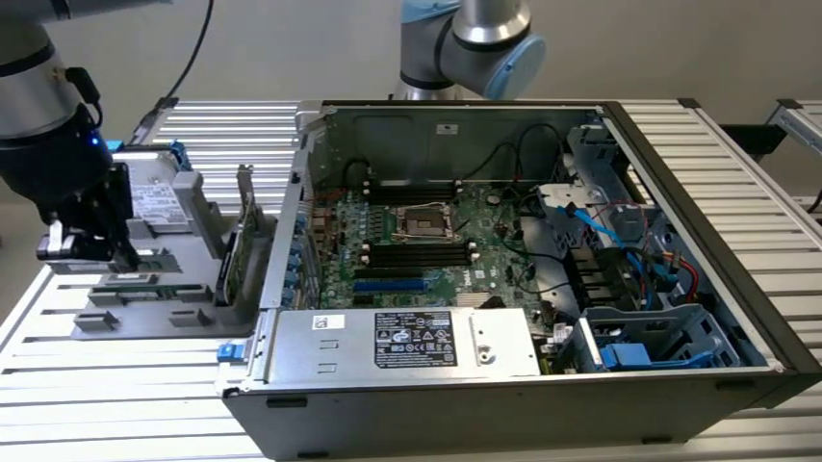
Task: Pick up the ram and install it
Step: 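Pick up the ram and move it above insertion slot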
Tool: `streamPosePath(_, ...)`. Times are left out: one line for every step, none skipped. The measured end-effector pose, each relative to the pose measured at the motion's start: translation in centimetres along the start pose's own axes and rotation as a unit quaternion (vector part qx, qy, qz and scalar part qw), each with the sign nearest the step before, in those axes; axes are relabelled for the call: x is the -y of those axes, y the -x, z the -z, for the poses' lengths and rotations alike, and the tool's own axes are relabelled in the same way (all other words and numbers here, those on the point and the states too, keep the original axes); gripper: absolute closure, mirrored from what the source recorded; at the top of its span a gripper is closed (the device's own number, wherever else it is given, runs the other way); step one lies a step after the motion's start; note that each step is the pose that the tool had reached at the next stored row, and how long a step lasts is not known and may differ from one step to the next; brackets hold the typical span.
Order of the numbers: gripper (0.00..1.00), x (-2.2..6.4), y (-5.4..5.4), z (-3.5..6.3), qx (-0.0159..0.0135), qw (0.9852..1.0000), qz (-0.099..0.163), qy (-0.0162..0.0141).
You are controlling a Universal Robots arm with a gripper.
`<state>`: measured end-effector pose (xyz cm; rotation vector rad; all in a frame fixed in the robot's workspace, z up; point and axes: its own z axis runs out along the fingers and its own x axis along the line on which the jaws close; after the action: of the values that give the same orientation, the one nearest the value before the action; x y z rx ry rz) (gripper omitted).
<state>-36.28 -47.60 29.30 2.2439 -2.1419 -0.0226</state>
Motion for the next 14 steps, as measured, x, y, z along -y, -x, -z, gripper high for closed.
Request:
streamPosePath(0.86, 0.25, -0.1, 0.4, 0.0011, 1.0, 0.0, -0.0001)
streamPosePath(0.86, 0.48, -0.1, 0.83, 0.0018, 1.0, 0.001, -0.0002)
streamPosePath(0.86, 0.69, -0.2, 1.28, 0.0024, 1.0, 0.001, -0.0001)
streamPosePath(0.86, 0.91, -0.3, 1.73, 0.003, 1.0, 0.001, -0.0001)
streamPosePath(0.86, 1.14, -0.4, 2.22, 0.0035, 1.0, 0.002, 0.0)
streamPosePath(0.86, 1.36, -0.4, 2.69, 0.0041, 1.0, 0.002, 0.0)
streamPosePath(0.86, 1.58, -0.5, 3.15, 0.0047, 1.0, 0.003, 0.0)
streamPosePath(0.86, 1.79, -0.6, 3.61, 0.0052, 1.0, 0.003, 0.0001)
streamPosePath(0.86, 2.01, -0.6, 4.06, 0.0058, 1.0, 0.003, 0.0001)
streamPosePath(0.86, 2.23, -0.7, 4.53, 0.0064, 1.0, 0.004, 0.0002)
streamPosePath(0.86, 2.44, -0.8, 4.97, 0.007, 1.0, 0.004, 0.0003)
streamPosePath(0.86, 2.65, -0.8, 5.41, 0.0075, 1.0, 0.004, 0.0003)
streamPosePath(0.86, 2.89, -0.9, 5.87, 0.0082, 1.0, 0.005, 0.0004)
streamPosePath(0.86, 3.17, -1.0, 6.21, 0.009, 0.9999, 0.005, 0.0006)
